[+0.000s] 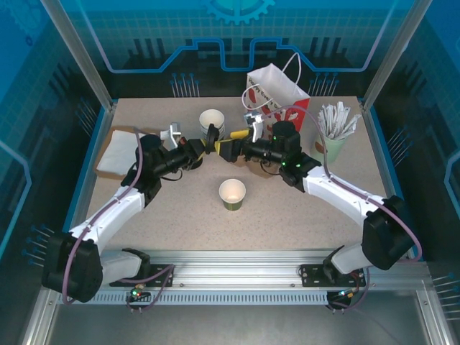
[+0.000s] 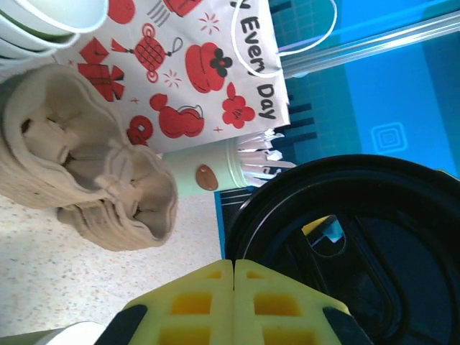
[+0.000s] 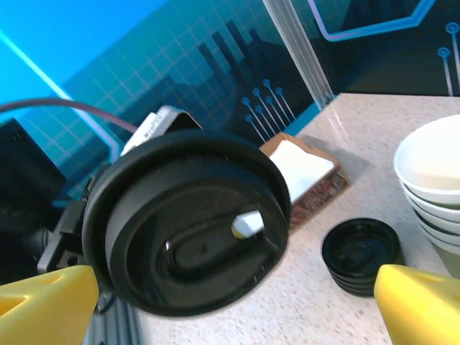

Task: Pack the takeout coffee

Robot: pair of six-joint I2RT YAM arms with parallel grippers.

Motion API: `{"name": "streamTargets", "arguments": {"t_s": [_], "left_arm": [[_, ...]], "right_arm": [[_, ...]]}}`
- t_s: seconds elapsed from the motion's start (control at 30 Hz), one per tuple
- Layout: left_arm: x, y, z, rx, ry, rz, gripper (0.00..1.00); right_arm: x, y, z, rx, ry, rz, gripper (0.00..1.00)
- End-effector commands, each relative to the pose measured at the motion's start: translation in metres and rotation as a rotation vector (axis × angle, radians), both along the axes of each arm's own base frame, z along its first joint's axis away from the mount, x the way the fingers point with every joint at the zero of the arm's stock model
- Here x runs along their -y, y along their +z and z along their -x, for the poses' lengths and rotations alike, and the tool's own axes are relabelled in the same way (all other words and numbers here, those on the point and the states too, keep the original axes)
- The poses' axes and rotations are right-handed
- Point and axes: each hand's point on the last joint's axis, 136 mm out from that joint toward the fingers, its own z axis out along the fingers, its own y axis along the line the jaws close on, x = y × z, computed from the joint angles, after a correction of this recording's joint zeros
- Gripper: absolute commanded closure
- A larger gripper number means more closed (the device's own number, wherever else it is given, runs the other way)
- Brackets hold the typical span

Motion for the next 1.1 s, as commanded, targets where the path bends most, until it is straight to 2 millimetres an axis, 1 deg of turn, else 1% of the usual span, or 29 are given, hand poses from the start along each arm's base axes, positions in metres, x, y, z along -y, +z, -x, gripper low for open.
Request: {"name": "streamTargets", "arguments": {"t_s": [0.0, 0.23, 0.43, 0.7, 0.9, 1.07], "left_arm": [[0.012, 0.015, 0.008, 0.021, -0.056, 0.083, 0.96], [0.018, 0.015, 0.01, 0.019, -0.073, 0.104, 0.96], [0.019, 0.013, 0.01, 0.015, -0.071, 0.106, 0.96], [0.019, 0.013, 0.01, 0.016, -0.072, 0.108, 0.96], [0.019, 0.013, 0.01, 0.016, -0.072, 0.1, 0.96], [0.02, 0.011, 0.01, 0.015, -0.073, 0.094, 0.96]], "right_arm": [[-0.01, 0.02, 0.003, 0.021, 0.035, -0.099, 0.0], [-0.016, 0.02, 0.002, -0.003, 0.068, -0.127, 0.0], [-0.019, 0.023, 0.011, -0.003, 0.1, -0.144, 0.02], [-0.021, 0.021, 0.012, -0.008, 0.1, -0.138, 0.1], [-0.023, 0.022, 0.012, -0.009, 0.099, -0.138, 0.12], [-0.026, 0.023, 0.014, -0.011, 0.109, -0.137, 0.17]]}}
